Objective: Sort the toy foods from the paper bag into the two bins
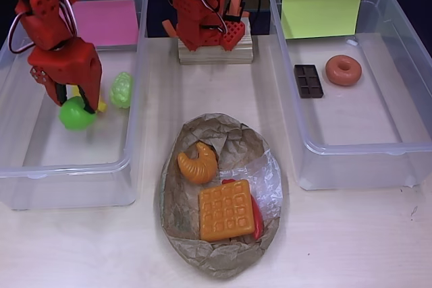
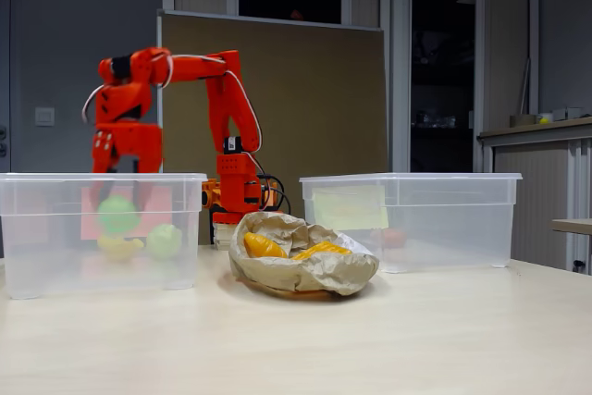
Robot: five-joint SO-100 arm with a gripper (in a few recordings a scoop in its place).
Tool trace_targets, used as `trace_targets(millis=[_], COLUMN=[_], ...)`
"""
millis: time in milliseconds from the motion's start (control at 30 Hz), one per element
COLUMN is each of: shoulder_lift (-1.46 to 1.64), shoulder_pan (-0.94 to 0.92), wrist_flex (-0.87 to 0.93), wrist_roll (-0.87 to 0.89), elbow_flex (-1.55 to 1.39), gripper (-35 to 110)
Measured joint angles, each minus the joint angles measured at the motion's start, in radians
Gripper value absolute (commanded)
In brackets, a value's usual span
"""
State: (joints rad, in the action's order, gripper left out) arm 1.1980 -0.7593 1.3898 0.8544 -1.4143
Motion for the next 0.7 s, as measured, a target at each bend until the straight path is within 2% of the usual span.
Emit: trace_targets(millis=[167,433,700], shoulder_lift=[-0.147,-0.193,-0.084], shoulder_pan=[-0.037,-0.060,-0.060], wrist_flex=[-0.028,-0.032,-0.051], wrist_roll=[-0.011,-0.051,-0.137], elbow_flex=[0.080,0.114,0.091], gripper=[23,42,44])
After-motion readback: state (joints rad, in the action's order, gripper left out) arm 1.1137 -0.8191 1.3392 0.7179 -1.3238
